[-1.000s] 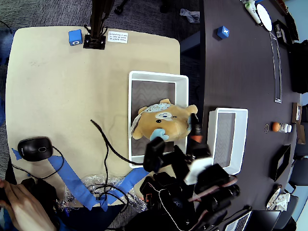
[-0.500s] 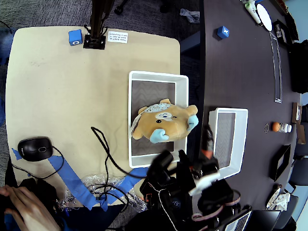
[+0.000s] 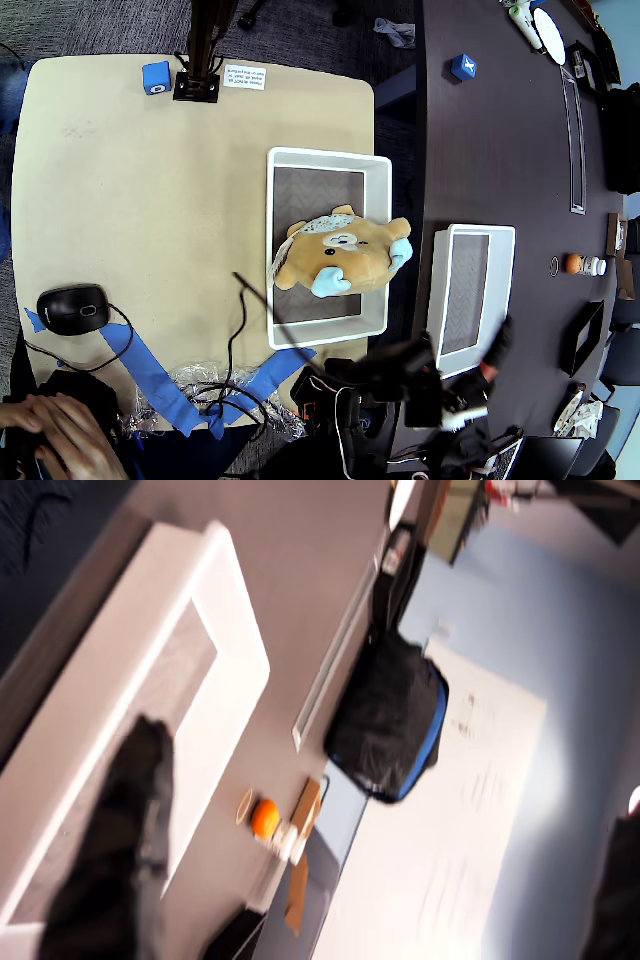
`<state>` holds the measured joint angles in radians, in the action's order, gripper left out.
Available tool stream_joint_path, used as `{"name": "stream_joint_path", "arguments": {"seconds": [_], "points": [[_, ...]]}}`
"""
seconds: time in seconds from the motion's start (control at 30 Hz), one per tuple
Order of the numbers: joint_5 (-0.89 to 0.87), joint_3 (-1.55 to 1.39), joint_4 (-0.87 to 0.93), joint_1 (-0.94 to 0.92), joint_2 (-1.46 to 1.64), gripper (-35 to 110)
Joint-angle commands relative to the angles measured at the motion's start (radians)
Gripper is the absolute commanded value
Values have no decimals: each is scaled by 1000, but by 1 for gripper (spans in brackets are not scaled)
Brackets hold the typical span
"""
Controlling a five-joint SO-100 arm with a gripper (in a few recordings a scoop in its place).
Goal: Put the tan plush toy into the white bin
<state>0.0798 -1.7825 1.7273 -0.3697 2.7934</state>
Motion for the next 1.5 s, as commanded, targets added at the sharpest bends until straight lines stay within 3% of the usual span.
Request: {"name": "stream_joint_path", "arguments": {"seconds": [0.0,0.3,1.07,1.47], "points": [[14,12,12,-120,43,61],[5,12,14,-360,46,61],[5,12,14,-365,31,60],[5,12,14,-374,41,26]]}}
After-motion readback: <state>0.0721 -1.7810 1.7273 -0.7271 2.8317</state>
